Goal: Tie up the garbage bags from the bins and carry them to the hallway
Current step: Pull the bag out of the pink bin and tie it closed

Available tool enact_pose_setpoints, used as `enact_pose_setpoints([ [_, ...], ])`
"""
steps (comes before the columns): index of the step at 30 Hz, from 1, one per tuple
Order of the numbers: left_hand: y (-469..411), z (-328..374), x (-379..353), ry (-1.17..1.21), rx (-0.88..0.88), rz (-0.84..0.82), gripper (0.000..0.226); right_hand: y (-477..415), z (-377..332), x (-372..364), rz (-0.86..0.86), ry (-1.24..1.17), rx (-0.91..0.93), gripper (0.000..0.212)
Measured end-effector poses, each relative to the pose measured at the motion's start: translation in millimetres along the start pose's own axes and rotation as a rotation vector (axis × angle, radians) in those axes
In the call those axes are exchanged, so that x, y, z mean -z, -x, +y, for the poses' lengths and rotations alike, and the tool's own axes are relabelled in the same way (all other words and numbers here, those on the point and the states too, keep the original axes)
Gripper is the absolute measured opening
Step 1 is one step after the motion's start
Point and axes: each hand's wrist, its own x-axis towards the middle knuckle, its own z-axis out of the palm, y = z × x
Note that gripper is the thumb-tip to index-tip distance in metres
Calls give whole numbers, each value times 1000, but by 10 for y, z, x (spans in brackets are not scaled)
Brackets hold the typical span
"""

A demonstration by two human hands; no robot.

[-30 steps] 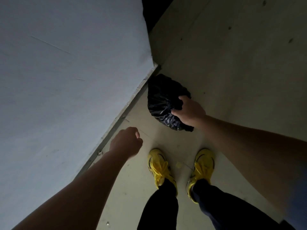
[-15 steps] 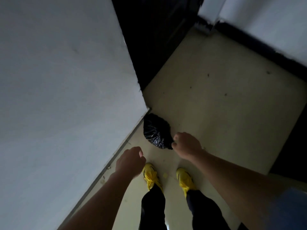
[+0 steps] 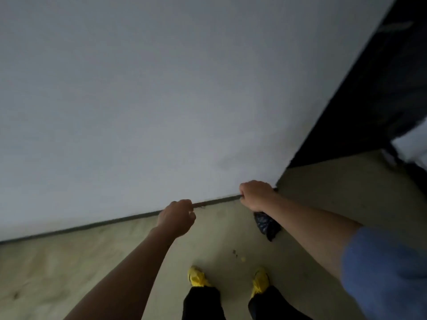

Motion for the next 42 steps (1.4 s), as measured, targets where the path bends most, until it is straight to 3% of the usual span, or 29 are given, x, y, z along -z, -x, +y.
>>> enact_pose_setpoints([
  [6, 936, -1697, 541, 152, 275, 193, 21, -150, -1896, 521, 63, 279, 290, 26],
  [11, 1854, -3301, 640, 247, 496, 294, 20, -87, -3896, 367, 81, 416, 520, 29],
  [19, 3451, -5347, 619, 368, 849, 311, 21, 464, -6818, -368, 3, 580, 850, 32],
  [34, 5293, -8513, 556, 608, 1394, 402, 25, 918, -11516, -1870, -107, 900, 1315, 31],
  [40, 6269, -9286, 477, 730, 1634, 465, 26, 1698, -13092, -2443, -128, 953, 1556, 31],
  [42, 6731, -9601, 202, 781, 1749, 481, 26, 2130, -13704, -2962, -162, 999, 1645, 32],
])
